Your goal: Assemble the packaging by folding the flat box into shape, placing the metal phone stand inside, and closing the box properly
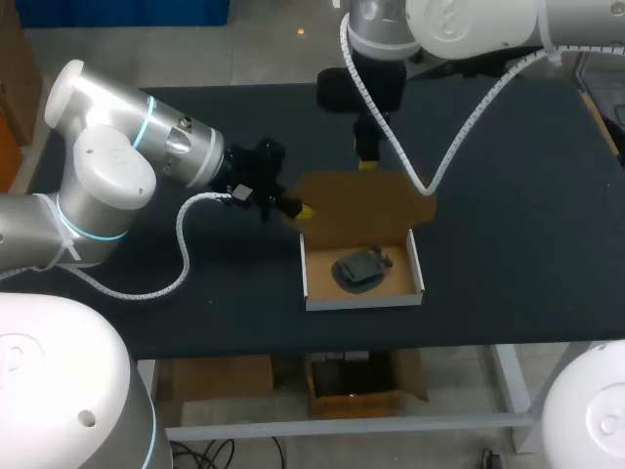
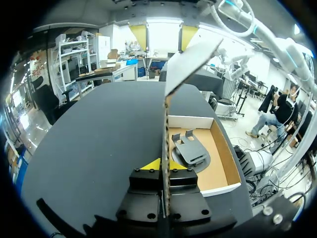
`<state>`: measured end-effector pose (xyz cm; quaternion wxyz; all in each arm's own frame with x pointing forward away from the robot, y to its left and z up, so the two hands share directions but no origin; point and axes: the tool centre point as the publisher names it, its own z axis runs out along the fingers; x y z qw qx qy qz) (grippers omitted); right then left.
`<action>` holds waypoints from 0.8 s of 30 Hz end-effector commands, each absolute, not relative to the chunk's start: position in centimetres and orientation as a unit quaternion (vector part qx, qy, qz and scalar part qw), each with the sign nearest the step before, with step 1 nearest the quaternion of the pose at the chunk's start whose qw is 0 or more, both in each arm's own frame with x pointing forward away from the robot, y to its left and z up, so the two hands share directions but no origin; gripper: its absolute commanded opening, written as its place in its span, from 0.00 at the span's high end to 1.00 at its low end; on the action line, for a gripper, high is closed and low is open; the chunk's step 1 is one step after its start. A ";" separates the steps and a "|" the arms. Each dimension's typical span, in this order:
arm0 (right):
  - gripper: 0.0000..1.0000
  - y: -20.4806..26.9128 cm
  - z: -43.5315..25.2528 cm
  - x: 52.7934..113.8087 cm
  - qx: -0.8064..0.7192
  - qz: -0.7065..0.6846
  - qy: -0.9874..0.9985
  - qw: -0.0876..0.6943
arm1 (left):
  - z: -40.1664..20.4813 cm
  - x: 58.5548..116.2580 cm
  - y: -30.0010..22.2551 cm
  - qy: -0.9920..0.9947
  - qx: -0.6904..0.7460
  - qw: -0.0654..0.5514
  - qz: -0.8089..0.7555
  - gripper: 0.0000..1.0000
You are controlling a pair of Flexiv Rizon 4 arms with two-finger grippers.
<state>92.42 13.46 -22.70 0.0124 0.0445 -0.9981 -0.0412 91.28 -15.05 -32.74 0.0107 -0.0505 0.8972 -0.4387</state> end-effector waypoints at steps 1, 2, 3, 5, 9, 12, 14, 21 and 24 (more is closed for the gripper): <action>0.57 13.6 -22.7 92.0 0.043 -0.037 -0.998 0.010 | -32.9 91.2 -15.1 0.897 -0.051 0.011 -0.438 1.00; 0.58 13.6 -22.7 91.9 0.041 -0.035 -0.998 0.010 | -32.9 91.2 -15.1 0.897 -0.051 0.011 -0.438 1.00; 0.58 13.6 -22.8 91.8 0.040 -0.033 -0.999 0.010 | -32.9 91.2 -15.1 0.897 -0.051 0.011 -0.438 1.00; 0.57 13.6 -23.0 91.6 0.039 -0.033 -0.999 0.011 | -32.9 91.2 -15.1 0.897 -0.051 0.011 -0.438 1.00; 0.58 13.6 -23.5 91.4 0.038 -0.031 -0.999 0.015 | -32.9 91.2 -15.1 0.897 -0.051 0.011 -0.438 1.00; 0.58 13.6 -23.7 91.2 0.037 -0.030 -0.999 0.018 | -32.9 91.2 -15.1 0.897 -0.051 0.011 -0.438 1.00; 0.58 13.6 -23.9 91.1 0.036 -0.029 -0.999 0.020 | -32.9 91.2 -15.1 0.897 -0.051 0.011 -0.438 1.00; 0.58 13.5 -24.5 91.0 0.033 -0.028 -0.999 0.026 | -32.9 91.2 -15.1 0.897 -0.051 0.011 -0.438 1.00; 0.58 13.4 -24.6 91.0 0.032 -0.028 -0.999 0.028 | -32.9 91.2 -15.1 0.897 -0.051 0.011 -0.438 1.00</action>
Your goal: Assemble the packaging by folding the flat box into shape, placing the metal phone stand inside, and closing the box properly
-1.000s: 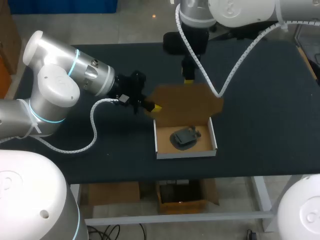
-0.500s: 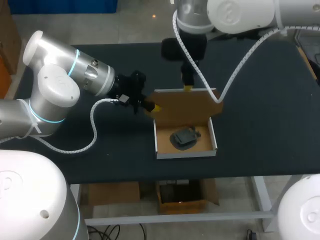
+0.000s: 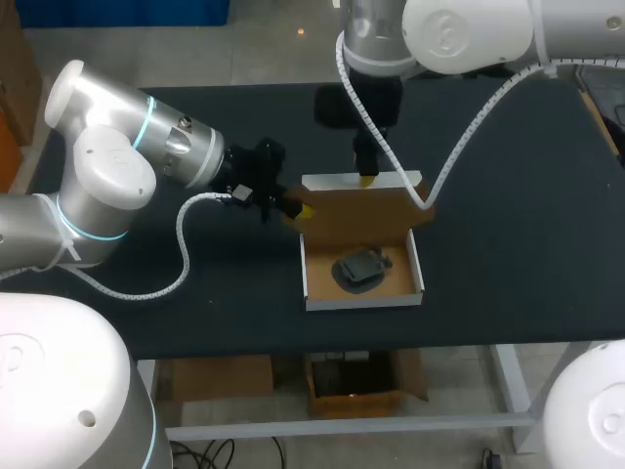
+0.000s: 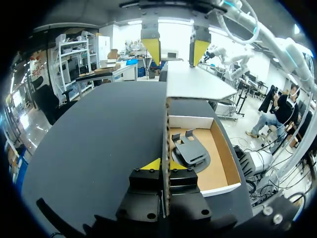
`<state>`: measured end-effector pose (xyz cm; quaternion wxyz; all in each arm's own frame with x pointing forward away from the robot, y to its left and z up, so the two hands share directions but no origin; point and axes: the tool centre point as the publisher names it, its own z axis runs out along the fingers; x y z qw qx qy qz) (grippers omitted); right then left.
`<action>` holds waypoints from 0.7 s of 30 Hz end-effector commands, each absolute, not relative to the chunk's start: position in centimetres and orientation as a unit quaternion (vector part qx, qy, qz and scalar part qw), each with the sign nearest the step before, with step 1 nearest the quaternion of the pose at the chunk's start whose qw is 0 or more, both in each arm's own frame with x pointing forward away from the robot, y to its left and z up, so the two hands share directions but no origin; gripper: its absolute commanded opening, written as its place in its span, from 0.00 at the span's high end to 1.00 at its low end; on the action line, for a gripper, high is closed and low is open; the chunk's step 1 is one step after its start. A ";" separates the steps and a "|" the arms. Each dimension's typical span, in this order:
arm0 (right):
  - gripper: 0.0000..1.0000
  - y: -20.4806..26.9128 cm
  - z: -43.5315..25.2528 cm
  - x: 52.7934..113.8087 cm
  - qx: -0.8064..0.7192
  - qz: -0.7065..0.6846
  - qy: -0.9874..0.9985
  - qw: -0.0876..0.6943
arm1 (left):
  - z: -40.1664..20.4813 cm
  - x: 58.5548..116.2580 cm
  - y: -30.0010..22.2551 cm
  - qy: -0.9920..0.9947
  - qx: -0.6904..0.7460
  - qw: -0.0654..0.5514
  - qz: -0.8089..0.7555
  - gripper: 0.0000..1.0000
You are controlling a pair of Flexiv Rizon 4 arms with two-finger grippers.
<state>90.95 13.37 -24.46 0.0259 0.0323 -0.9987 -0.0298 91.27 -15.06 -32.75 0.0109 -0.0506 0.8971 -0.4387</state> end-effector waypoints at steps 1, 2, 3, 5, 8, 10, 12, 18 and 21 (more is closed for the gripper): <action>0.58 13.3 -24.7 91.0 0.031 -0.028 -0.999 0.029 | -32.9 91.2 -15.1 0.897 -0.051 0.011 -0.438 1.00; 0.58 13.3 -24.8 91.0 0.031 -0.027 -0.999 0.030 | -32.9 91.2 -15.1 0.897 -0.051 0.011 -0.438 1.00; 0.58 13.3 -24.9 91.0 0.031 -0.027 -0.999 0.031 | -32.9 91.2 -15.1 0.897 -0.051 0.011 -0.438 1.00; 0.58 13.3 -25.1 91.1 0.031 -0.027 -0.999 0.033 | -32.9 91.2 -15.1 0.897 -0.051 0.011 -0.438 1.00; 0.58 13.4 -25.3 91.1 0.032 -0.027 -0.998 0.037 | -32.9 91.2 -15.1 0.897 -0.051 0.011 -0.438 1.00; 0.58 13.4 -25.4 91.2 0.033 -0.027 -0.998 0.039 | -32.9 91.2 -15.1 0.897 -0.051 0.011 -0.438 1.00; 0.58 13.4 -25.4 91.2 0.034 -0.027 -0.998 0.041 | -32.9 91.2 -15.1 0.897 -0.051 0.011 -0.438 1.00; 0.58 13.6 -25.7 91.4 0.040 -0.025 -0.998 0.049 | -32.9 91.2 -15.1 0.897 -0.051 0.011 -0.438 1.00; 0.61 13.7 -25.8 91.5 0.043 -0.026 -0.997 0.056 | -32.9 91.2 -15.1 0.897 -0.051 0.011 -0.438 1.00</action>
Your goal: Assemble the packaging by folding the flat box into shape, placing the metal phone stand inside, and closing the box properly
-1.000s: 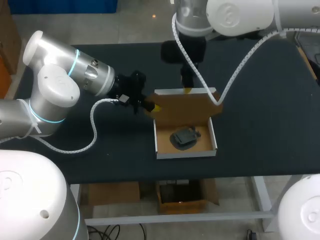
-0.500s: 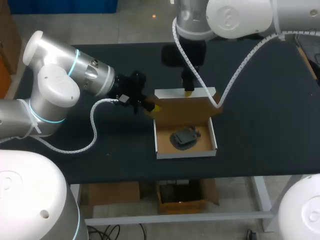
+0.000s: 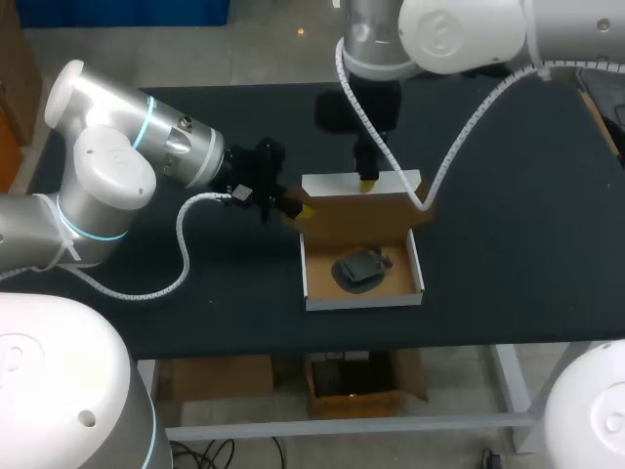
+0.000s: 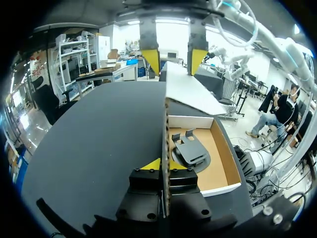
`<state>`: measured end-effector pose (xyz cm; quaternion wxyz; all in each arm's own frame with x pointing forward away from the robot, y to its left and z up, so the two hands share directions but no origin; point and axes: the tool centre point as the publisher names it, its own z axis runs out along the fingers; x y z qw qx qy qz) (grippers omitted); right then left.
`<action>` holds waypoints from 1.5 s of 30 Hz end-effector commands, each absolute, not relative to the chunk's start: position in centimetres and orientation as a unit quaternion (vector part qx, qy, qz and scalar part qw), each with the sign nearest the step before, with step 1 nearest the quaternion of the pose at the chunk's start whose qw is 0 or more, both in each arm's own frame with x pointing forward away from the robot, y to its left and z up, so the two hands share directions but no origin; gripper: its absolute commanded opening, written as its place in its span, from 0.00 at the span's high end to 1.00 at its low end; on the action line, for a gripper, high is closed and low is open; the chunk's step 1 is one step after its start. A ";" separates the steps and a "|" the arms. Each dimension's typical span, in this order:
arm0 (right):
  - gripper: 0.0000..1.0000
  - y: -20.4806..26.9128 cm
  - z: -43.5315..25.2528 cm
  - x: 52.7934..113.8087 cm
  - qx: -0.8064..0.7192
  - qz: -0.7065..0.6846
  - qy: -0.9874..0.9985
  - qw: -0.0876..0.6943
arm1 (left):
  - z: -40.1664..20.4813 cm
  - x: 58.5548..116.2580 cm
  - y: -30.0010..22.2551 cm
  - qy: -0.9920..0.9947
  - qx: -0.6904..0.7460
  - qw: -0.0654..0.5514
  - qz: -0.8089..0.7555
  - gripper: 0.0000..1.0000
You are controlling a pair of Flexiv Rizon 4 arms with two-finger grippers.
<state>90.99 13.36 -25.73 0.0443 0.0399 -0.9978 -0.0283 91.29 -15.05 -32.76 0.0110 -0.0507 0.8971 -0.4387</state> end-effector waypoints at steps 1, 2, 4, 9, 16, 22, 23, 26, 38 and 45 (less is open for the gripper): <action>0.62 13.7 -25.9 91.6 0.043 -0.024 -0.997 0.057 | -32.9 91.2 -15.1 0.897 -0.051 0.011 -0.438 1.00; 0.63 13.7 -25.9 91.6 0.044 -0.024 -0.997 0.060 | -32.9 91.2 -15.1 0.897 -0.051 0.011 -0.438 1.00; 0.64 13.7 -26.0 91.7 0.045 -0.022 -0.997 0.063 | -32.9 91.2 -15.1 0.897 -0.051 0.011 -0.438 1.00; 0.67 13.9 -26.3 91.8 0.048 -0.016 -0.996 0.071 | -32.9 91.2 -15.1 0.897 -0.051 0.011 -0.438 1.00; 1.00 13.9 -26.5 91.8 0.050 -0.012 -0.996 0.078 | -32.9 91.2 -15.1 0.897 -0.051 0.011 -0.438 1.00; 1.00 14.0 -26.6 91.7 0.053 -0.011 -0.996 0.078 | -32.9 91.2 -15.1 0.897 -0.051 0.011 -0.438 1.00; 1.00 14.0 -26.5 91.6 0.055 -0.012 -0.995 0.079 | -32.9 91.2 -15.1 0.897 -0.051 0.011 -0.438 1.00; 0.89 13.8 -26.1 91.3 0.059 -0.022 -0.995 0.079 | -32.9 91.2 -15.1 0.897 -0.051 0.011 -0.438 1.00; 0.00 12.2 -23.3 91.4 0.063 -0.080 -0.993 0.063 | -32.9 91.2 -15.1 0.897 -0.051 0.011 -0.438 1.00; 0.00 11.3 -21.8 92.5 0.041 -0.114 -0.991 0.060 | -32.9 91.2 -15.1 0.897 -0.051 0.011 -0.438 1.00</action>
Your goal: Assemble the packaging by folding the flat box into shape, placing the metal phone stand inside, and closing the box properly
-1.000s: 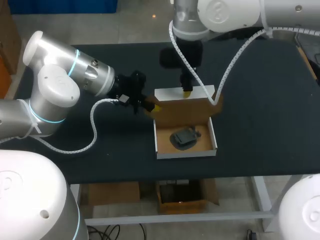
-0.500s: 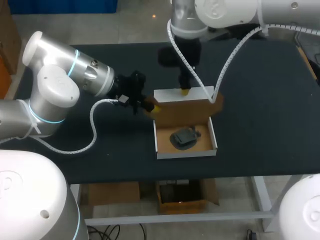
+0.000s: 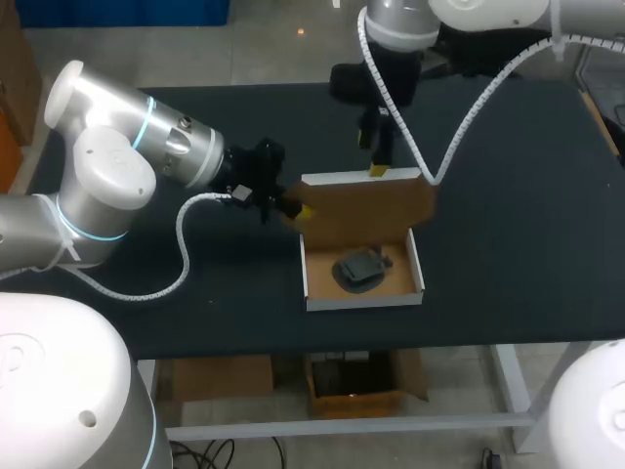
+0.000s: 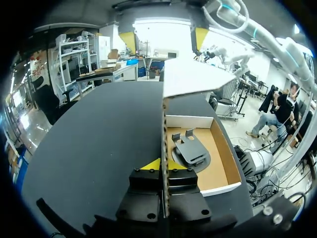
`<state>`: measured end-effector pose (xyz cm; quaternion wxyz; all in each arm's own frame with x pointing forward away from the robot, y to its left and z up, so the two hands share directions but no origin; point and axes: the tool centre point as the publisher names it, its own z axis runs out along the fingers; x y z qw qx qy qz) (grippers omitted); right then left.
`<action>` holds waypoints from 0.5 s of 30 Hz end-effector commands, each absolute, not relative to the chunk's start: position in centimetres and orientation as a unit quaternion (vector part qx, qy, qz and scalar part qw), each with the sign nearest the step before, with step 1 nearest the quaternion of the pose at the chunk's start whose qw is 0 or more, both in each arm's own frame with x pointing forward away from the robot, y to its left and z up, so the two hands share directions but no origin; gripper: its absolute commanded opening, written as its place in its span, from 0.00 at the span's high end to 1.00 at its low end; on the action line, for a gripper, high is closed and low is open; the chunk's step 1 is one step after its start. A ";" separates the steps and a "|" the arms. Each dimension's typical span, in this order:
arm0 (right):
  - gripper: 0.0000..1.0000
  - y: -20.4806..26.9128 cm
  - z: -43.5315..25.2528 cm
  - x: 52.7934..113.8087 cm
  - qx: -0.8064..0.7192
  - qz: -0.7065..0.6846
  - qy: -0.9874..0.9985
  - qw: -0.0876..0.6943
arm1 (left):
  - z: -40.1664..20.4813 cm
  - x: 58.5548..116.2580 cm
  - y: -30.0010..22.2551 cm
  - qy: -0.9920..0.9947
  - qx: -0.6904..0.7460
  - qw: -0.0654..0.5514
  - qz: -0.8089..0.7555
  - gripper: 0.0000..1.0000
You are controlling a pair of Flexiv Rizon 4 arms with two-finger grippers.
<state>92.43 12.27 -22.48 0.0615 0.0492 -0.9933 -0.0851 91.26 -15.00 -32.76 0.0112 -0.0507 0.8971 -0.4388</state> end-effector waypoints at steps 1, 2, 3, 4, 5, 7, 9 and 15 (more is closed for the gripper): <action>0.00 11.2 -21.5 92.7 0.032 -0.122 -0.990 0.062 | -32.9 91.2 -15.1 0.897 -0.051 0.011 -0.438 1.00; 0.00 11.1 -21.3 93.0 0.021 -0.129 -0.989 0.064 | -32.9 91.2 -15.1 0.897 -0.051 0.011 -0.438 1.00; 0.00 10.9 -21.0 93.2 0.010 -0.134 -0.989 0.064 | -32.9 91.2 -15.1 0.897 -0.051 0.011 -0.438 1.00; 0.00 10.8 -20.8 93.4 0.002 -0.141 -0.988 0.064 | -32.9 91.2 -15.1 0.897 -0.051 0.011 -0.438 1.00; 0.00 10.6 -20.6 93.5 -0.015 -0.144 -0.987 0.063 | -32.9 91.2 -15.1 0.897 -0.051 0.011 -0.438 1.00; 0.00 10.3 -20.3 93.7 -0.030 -0.155 -0.986 0.059 | -32.9 91.2 -15.1 0.897 -0.051 0.011 -0.438 1.00; 0.00 9.8 -20.2 94.1 -0.059 -0.156 -0.985 0.049 | -32.9 91.2 -15.1 0.897 -0.051 0.011 -0.438 1.00; 0.00 9.0 -20.2 94.6 -0.132 -0.136 -0.981 0.028 | -32.9 91.2 -15.1 0.897 -0.051 0.011 -0.438 1.00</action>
